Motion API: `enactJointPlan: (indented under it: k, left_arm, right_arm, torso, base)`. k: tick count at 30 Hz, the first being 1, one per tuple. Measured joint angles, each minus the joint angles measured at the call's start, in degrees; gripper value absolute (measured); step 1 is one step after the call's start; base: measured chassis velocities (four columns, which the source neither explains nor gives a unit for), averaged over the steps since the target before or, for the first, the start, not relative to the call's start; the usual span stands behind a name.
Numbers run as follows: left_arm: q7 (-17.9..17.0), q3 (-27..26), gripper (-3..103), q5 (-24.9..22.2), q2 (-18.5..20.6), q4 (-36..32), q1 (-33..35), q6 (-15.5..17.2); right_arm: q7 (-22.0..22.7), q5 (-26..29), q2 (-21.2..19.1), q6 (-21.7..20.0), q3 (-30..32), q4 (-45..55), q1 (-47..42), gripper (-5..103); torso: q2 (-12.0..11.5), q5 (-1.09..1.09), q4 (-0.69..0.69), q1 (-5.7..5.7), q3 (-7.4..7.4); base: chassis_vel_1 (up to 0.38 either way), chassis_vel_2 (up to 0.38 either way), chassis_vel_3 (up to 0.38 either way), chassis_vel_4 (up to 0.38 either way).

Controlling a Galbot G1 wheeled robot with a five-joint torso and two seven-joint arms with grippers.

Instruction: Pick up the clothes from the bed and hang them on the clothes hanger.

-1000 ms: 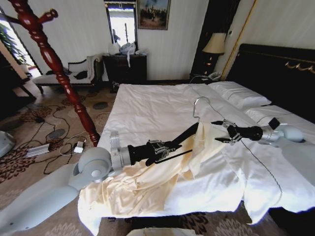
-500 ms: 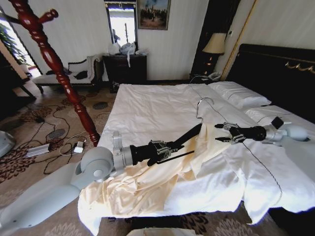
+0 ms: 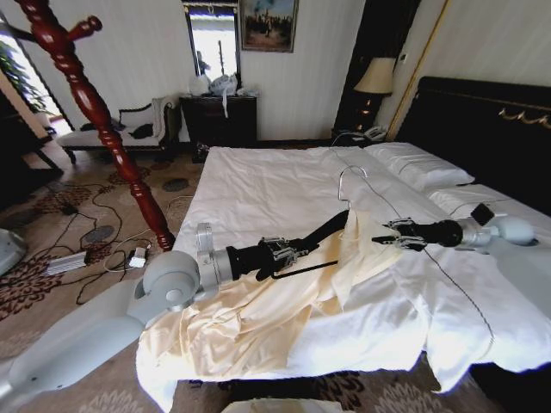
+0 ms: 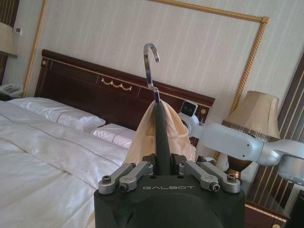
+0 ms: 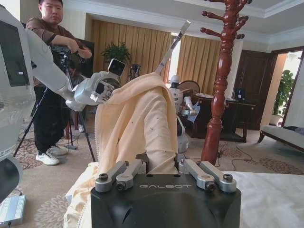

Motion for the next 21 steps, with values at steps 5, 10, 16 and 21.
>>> enactJointPlan:
  k: [5,10,16,21]
  left_arm:
    - [-0.5,-0.1,17,0.2,-0.1,-0.2,-0.3,-0.2]
    - [-3.5,-0.6,16,1.7,-0.1,-1.3,0.0,-0.4]
    - [-5.3,-2.0,43,3.6,0.2,-1.9,1.6,-0.4]
    - [-5.9,-5.0,59,4.4,0.5,-1.6,4.0,-0.5]
  right_arm:
    - [0.1,0.1,-0.1,0.4,0.2,0.2,-0.3,24]
    - [0.1,0.1,0.2,0.7,0.3,0.3,-0.4,24]
    - [-0.1,0.3,0.6,1.0,0.3,-0.4,-0.1,23]
    - [-0.1,0.2,0.9,1.9,0.4,-1.2,-0.1,23]
  torso:
    - [0.0,0.0,-0.01,0.0,0.0]
    - [0.0,0.0,-0.01,0.0,0.0]
    - [0.0,0.0,-0.01,0.0,0.0]
    - [0.0,0.0,-0.01,0.0,0.0]
  base:
    - [0.0,0.0,0.0,0.0]
    - [0.0,0.0,0.0,0.0]
    - [0.0,0.0,0.0,0.0]
    - [0.0,0.0,0.0,0.0]
